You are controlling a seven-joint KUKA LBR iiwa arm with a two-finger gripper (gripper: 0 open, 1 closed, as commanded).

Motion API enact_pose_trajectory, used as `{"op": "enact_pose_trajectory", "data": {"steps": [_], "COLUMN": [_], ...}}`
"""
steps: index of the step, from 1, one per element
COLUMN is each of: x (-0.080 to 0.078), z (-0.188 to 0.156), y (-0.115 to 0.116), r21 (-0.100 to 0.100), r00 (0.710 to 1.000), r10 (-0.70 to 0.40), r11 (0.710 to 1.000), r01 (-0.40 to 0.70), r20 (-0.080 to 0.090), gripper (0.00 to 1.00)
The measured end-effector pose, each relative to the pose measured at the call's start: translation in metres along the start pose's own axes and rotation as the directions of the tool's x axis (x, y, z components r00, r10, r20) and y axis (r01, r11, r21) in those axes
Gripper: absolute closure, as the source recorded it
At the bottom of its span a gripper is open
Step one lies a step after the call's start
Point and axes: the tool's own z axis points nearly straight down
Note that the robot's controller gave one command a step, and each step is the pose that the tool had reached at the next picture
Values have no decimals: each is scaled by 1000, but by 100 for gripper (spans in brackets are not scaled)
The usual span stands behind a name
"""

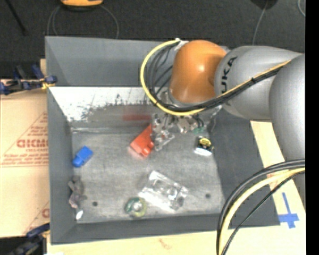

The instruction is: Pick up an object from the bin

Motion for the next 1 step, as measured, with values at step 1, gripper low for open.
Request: {"op": "enact_pose_trajectory", "data": {"steps": [1], "x": [5], "z": [5], "y": [6], "r21": [-16], "r00": [1000], "r10": [-5], "r11": [1000], "r01": [5], "r20": [-26], "gripper": [0]}}
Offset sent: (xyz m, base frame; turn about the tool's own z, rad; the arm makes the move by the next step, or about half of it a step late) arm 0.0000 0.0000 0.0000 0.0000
